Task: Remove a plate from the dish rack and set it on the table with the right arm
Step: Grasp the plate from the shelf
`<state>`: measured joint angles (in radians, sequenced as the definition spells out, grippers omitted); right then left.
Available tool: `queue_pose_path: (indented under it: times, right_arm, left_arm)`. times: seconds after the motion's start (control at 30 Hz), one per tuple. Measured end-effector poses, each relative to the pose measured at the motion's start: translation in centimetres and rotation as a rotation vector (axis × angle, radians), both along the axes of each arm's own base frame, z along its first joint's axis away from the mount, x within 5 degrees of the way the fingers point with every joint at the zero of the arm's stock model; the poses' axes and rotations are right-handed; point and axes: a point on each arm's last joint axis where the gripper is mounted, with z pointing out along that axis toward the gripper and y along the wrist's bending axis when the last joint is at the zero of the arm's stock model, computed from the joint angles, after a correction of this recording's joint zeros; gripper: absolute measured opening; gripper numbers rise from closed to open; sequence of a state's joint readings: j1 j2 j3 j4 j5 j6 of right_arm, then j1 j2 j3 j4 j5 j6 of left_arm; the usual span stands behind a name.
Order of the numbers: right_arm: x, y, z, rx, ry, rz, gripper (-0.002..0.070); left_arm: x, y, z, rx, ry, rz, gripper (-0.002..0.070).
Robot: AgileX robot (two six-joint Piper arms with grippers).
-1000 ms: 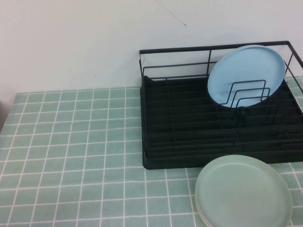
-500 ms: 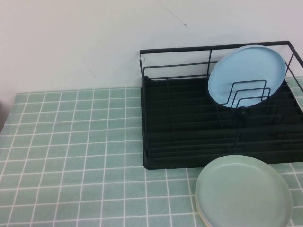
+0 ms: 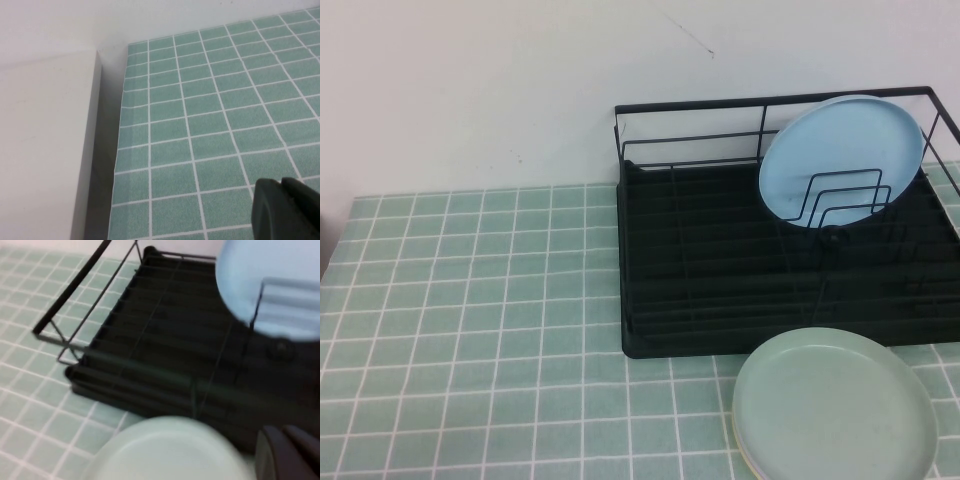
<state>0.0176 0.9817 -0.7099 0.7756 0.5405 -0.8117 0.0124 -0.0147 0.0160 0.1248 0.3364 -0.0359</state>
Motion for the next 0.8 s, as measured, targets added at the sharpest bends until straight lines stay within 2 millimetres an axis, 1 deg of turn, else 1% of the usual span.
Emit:
queue_pose_path:
  times: [0.13,0.2,0.3,0.37,0.43,0.47,0.57,0.63,0.8]
  right_arm:
    - [5.5,0.4,1.8,-0.099,-0.025,0.126,0.0001]
    - [8.0,0.7,2.5,-0.137,-0.035,0.198,0.0026]
    - [12.1,1.2,3.4,-0.207,-0.072,0.322,0.0103]
    - [14.6,1.3,3.5,-0.268,-0.100,0.388,0.0186]
    - [16.5,1.2,3.3,-0.344,-0.133,0.437,0.0274]
    - [17.4,1.1,3.0,-0.393,-0.151,0.465,0.0323]
    - [19.2,0.8,2.4,-0.521,-0.196,0.536,0.0419]
    - [20.2,0.6,1.9,-0.606,-0.227,0.566,0.0446]
    - [21.7,0.1,0.9,-0.732,-0.286,0.571,0.0463]
  left_arm:
    - [0.0,0.0,0.0,0.000,0.000,0.000,-0.0003]
    - [0.0,0.0,0.0,0.000,0.000,0.000,-0.0003]
    - [0.0,0.0,0.0,0.000,0.000,0.000,-0.0003]
    - [0.0,0.0,0.0,0.000,0.000,0.000,-0.0003]
    - [0.0,0.0,0.0,0.000,0.000,0.000,-0.0003]
    - [0.0,0.0,0.0,0.000,0.000,0.000,-0.0003]
    - [0.0,0.0,0.0,0.000,0.000,0.000,-0.0003]
    - [0.0,0.0,0.0,0.000,0.000,0.000,-0.0003]
    - [0.0,0.0,0.0,0.000,0.000,0.000,-0.0003]
